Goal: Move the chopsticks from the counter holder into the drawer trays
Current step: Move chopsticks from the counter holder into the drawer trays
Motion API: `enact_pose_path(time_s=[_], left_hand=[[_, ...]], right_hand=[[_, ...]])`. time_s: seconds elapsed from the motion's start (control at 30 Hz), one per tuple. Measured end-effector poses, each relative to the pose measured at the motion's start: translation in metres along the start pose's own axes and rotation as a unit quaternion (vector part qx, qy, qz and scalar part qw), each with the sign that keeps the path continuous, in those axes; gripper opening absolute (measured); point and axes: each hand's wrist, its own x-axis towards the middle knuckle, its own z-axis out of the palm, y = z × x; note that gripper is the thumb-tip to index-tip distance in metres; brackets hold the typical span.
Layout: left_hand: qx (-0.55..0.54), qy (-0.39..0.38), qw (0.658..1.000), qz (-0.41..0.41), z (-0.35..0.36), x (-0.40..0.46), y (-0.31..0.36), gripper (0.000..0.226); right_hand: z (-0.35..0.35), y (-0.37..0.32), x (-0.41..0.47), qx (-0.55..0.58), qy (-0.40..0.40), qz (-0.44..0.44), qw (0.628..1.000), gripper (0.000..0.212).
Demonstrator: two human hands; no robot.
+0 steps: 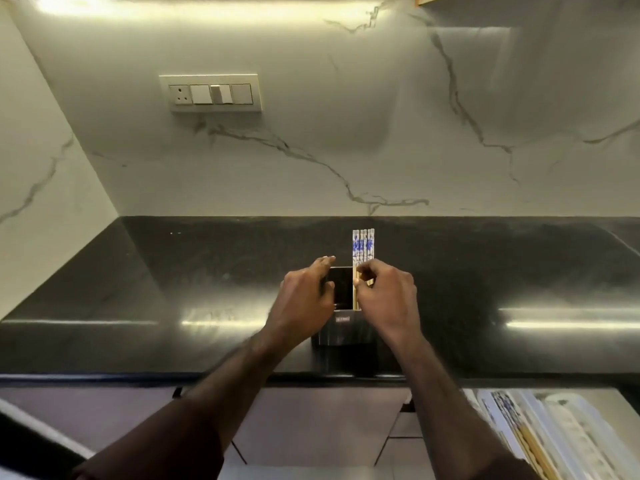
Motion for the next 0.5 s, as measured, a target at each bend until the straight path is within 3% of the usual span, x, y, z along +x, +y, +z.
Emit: enact_pose_path(time_s=[0.17,0.37,0.5], left_hand=[[-0.002,-0.013,1.000,-0.009,0.025,0.051,-0.023,0.054],[-0.078,-0.016,0.996,-0.046,0.051,0.097,-0.036,0.059],[-0.142,-0.019,0.983,-0.113,0.065,0.121,-0.039,0.058]], right_hand=[[0.025,0.020,0.042,-0.001,-0.010,0.033,0.999,0.030],[0.043,0.037,0.064,-0.008,-0.013,0.061,0.998,0.031],[0.049,0.043,0.072,-0.011,-0.009,0.069,0.997,0.034]])
